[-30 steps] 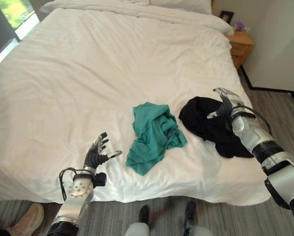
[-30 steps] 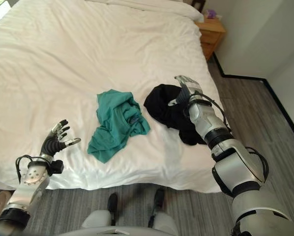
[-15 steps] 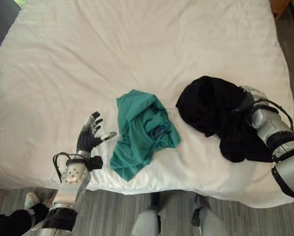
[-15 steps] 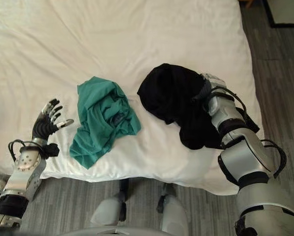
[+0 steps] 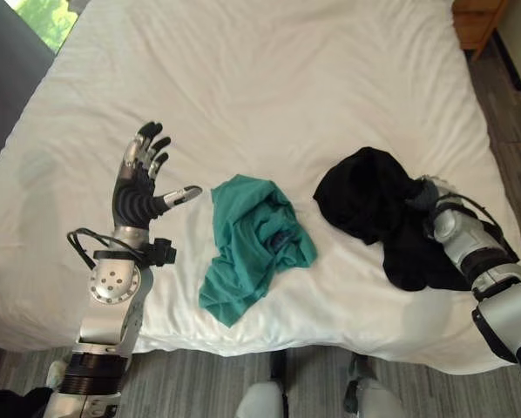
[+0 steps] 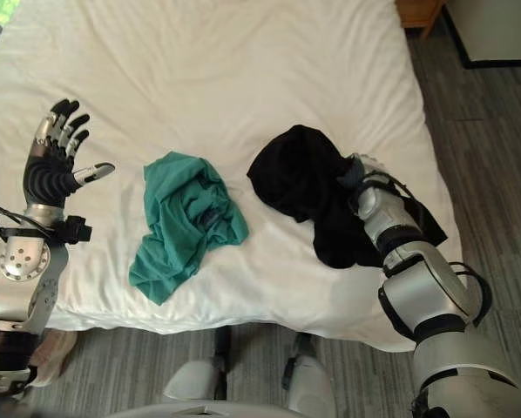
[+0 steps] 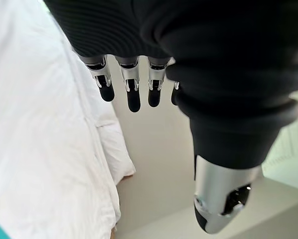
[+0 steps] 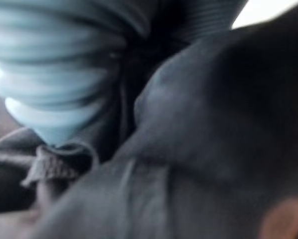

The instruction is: Pick up bed clothes into laundry basket.

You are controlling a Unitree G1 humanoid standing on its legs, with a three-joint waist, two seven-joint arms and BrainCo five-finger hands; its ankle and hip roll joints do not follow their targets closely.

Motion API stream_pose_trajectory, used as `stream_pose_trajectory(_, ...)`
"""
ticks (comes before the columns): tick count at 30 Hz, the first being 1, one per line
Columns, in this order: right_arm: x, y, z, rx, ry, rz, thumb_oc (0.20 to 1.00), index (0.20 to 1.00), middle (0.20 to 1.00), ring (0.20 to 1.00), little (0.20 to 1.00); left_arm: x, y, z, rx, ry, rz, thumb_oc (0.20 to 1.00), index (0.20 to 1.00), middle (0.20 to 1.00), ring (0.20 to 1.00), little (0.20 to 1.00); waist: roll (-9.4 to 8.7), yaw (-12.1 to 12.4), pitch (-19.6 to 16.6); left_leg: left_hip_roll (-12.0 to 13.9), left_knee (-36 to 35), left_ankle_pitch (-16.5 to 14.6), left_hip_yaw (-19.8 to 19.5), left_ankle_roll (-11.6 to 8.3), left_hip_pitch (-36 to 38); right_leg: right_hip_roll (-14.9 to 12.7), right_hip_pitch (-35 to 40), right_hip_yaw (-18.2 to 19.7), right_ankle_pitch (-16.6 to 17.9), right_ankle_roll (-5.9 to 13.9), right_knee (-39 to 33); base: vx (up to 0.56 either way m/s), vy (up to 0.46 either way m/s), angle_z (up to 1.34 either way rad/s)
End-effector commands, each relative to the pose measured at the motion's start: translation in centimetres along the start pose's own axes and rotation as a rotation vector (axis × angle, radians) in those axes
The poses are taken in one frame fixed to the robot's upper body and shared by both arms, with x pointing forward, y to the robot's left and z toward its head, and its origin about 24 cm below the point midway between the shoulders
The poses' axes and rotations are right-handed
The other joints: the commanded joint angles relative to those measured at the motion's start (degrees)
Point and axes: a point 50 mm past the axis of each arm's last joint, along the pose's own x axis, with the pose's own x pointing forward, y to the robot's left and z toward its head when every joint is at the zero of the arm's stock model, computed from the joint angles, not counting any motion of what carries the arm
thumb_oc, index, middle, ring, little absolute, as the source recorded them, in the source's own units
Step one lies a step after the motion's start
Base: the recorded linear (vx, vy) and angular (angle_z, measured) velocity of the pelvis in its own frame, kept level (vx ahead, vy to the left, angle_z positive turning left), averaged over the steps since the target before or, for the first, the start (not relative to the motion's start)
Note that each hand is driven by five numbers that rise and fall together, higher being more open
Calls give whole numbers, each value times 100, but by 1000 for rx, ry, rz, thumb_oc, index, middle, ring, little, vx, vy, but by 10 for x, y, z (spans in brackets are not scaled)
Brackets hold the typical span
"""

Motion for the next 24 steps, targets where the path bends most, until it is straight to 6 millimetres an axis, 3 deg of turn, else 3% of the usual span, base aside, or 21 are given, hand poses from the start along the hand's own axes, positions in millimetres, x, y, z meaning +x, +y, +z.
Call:
stream_pose_trajectory(1,-3,8,-9,-34,25,34,200,200,200,200,200,-2,0,-8,178,29,-50,1000,1000,1000,1000,1000,-316,-158,-215,59,29,211,253,-97,-192,-361,383,82,-403,483,76,17,41,-13)
stream_pose_trajectory(3,-3,2,-3,-28,-14,1,200,200,200,200,200,-2,1,-22,380,98,-104,1000,1000,1000,1000,1000,-408,-262,-290,77,29,122,352,-73,4,-339,509,130,-383,504,76,20,36,-17)
stream_pose_trajectory(4,-3,2,-4,-28,-13,1,200,200,200,200,200,-2,1,-22,380,98,-104,1000,1000,1000,1000,1000,-410,-254,-284,77,29,121,356,-73,11,-339,513,134,-383,504,76,24,38,-23)
stream_pose_trajectory(6,-2,-15,9,-15,-73,-63,200,200,200,200,200,0,9,-43,592,192,-134,1000,1000,1000,1000,1000,-507,-384,-380,94,29,84,465,-61,166,-323,593,205,-334,509,76,-2,45,-26)
stream_pose_trajectory(8,-4,-21,12,-7,-102,-95,200,200,200,200,200,0,11,-59,682,270,-171,1000,1000,1000,1000,1000,-556,-430,-449,102,29,53,536,-48,254,-332,649,237,-319,513,76,3,40,-25)
stream_pose_trajectory(11,-7,-48,16,16,-143,-185,200,200,200,200,200,-9,21,-81,881,381,-239,1000,1000,1000,1000,1000,-609,-579,-570,97,29,13,594,-35,370,-343,722,298,-295,523,76,-10,60,-28)
stream_pose_trajectory(14,-10,-50,15,38,-149,-204,200,200,200,200,200,-16,24,-93,953,446,-263,1000,1000,1000,1000,1000,-629,-657,-618,96,29,-8,635,-28,425,-347,759,339,-280,523,76,4,46,-11)
stream_pose_trajectory(16,-13,-48,12,61,-152,-210,200,200,200,200,200,-19,24,-99,1003,474,-279,1000,1000,1000,1000,1000,-641,-733,-662,92,29,-32,677,-16,480,-353,778,368,-267,529,76,11,51,-4)
stream_pose_trajectory(19,-18,-19,12,84,-164,-153,200,200,200,200,200,-24,19,-117,1129,533,-343,1000,1000,1000,1000,1000,-654,-857,-688,76,29,-59,763,8,540,-353,778,424,-222,556,76,-5,46,-14)
stream_pose_trajectory(21,-18,-19,11,85,-161,-154,200,200,200,200,200,-23,17,-117,1130,529,-344,1000,1000,1000,1000,1000,-660,-832,-688,74,29,-61,771,9,542,-354,775,432,-220,558,76,-20,23,-8)
stream_pose_trajectory(24,-16,-8,25,67,-197,-120,200,200,200,200,200,-52,20,-154,1337,727,-573,1000,1000,1000,1000,1000,-673,-965,-661,77,29,-82,982,-1,584,-338,666,544,-137,615,76,-19,49,-21)
